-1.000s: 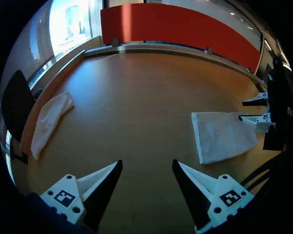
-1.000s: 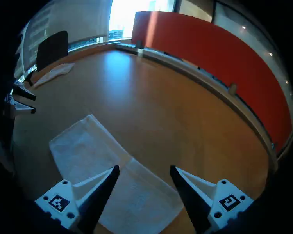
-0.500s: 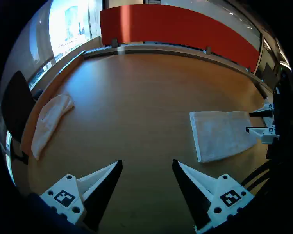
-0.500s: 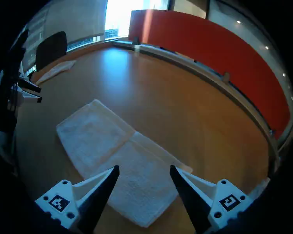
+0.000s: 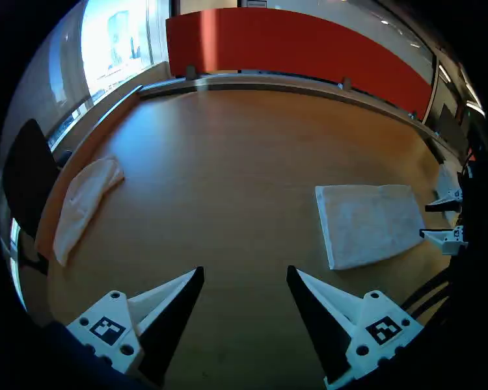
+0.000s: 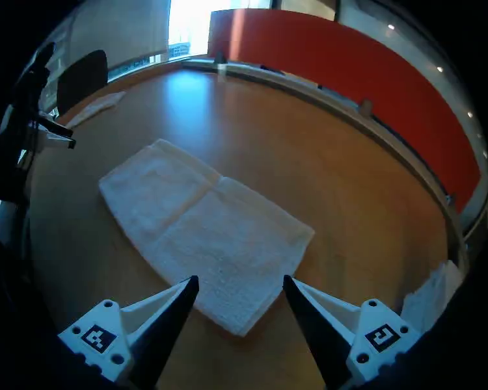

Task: Fold towel

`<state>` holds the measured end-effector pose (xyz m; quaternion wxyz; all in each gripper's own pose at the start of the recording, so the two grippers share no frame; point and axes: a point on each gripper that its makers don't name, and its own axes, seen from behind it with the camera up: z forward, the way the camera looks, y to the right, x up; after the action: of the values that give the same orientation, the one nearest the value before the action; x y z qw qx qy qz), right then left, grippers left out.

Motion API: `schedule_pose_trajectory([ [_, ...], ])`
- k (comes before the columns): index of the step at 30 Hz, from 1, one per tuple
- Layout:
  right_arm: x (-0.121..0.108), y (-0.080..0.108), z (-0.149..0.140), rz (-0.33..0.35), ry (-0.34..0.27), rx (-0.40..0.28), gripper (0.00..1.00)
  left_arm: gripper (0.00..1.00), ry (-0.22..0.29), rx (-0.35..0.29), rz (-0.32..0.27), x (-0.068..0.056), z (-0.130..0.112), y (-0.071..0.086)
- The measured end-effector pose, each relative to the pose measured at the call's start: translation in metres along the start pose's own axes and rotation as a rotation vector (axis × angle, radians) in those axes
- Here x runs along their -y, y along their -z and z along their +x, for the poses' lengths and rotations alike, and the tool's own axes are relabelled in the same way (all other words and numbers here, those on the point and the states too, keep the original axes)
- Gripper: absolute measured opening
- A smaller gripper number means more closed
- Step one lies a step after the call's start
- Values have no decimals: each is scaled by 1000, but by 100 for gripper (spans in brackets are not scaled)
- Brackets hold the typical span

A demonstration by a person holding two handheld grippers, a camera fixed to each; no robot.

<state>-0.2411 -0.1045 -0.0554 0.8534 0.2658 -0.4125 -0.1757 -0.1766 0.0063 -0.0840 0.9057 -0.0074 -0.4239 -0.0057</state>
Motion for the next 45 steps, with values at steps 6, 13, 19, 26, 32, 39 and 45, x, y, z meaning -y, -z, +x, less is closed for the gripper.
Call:
schedule_pose_trajectory([
  [6, -2, 10, -21, -1, -5, 23, 100, 94, -2, 2, 0, 0, -1, 0],
  [13, -3, 15, -33, 11, -6, 37, 95, 94, -2, 2, 0, -1, -1, 1],
  [19, 1, 13, -40, 36, -21, 54, 76, 94, -2, 0, 0, -2, -1, 2],
  [26, 7, 11, -46, 77, -55, 69, 54, 94, 5, 0, 2, 0, -3, 3],
  [32, 7, 11, -53, 95, -50, 86, 51, 94, 2, 2, 3, 1, -4, 3],
  [39, 8, 10, -54, 108, -46, 94, 33, 94, 2, 2, 2, 0, -4, 3],
  [45, 8, 9, -54, 113, -44, 97, 23, 94, -2, 1, 1, -2, -4, 3],
])
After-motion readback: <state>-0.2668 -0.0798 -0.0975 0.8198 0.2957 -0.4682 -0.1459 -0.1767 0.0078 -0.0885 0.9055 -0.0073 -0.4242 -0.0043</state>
